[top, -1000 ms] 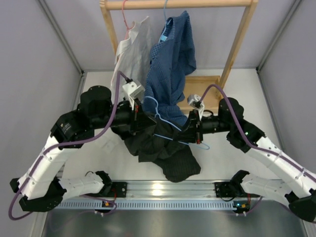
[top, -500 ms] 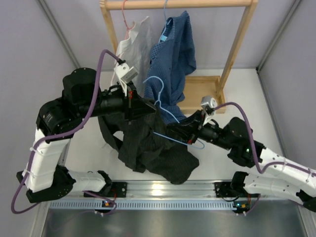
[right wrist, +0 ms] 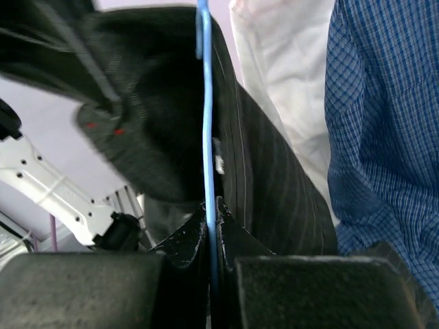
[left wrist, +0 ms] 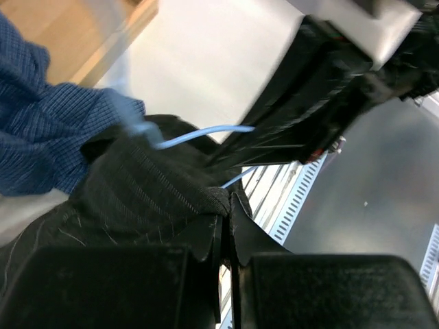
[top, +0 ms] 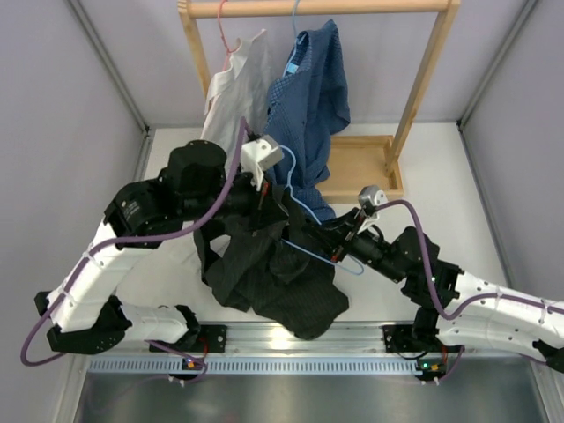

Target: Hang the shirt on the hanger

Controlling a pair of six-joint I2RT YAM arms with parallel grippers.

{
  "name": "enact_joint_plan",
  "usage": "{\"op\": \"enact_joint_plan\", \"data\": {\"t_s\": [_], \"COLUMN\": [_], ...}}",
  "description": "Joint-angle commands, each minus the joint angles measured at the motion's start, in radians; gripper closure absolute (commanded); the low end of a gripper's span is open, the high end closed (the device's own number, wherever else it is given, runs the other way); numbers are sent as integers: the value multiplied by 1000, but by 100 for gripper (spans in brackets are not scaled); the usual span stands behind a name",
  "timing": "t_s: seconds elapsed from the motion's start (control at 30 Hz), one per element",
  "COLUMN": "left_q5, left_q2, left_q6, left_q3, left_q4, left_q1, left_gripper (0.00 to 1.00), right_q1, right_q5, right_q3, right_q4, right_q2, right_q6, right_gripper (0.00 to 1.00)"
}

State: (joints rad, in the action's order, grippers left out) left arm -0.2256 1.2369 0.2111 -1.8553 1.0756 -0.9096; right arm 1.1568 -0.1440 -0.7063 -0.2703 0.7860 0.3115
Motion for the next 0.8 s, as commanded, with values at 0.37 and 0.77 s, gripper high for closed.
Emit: {"op": "enact_joint_plan", "data": {"t_s": [0.37, 0.77], "left_q5": [549, 292], "left_q2": [59, 139], "left_q6": [42, -104], "left_q3": [-53, -202], "left_q4": [-39, -17], "left_q1": [-325, -327], "left_gripper": [100, 79], "right_q1": [12, 14], "right_q5": [-40, 96], "right_q3": [218, 301], "right_q4": [-441, -676], "right_q2": [-148, -154], "right_q6": [40, 29], "right_gripper": [100, 100]}}
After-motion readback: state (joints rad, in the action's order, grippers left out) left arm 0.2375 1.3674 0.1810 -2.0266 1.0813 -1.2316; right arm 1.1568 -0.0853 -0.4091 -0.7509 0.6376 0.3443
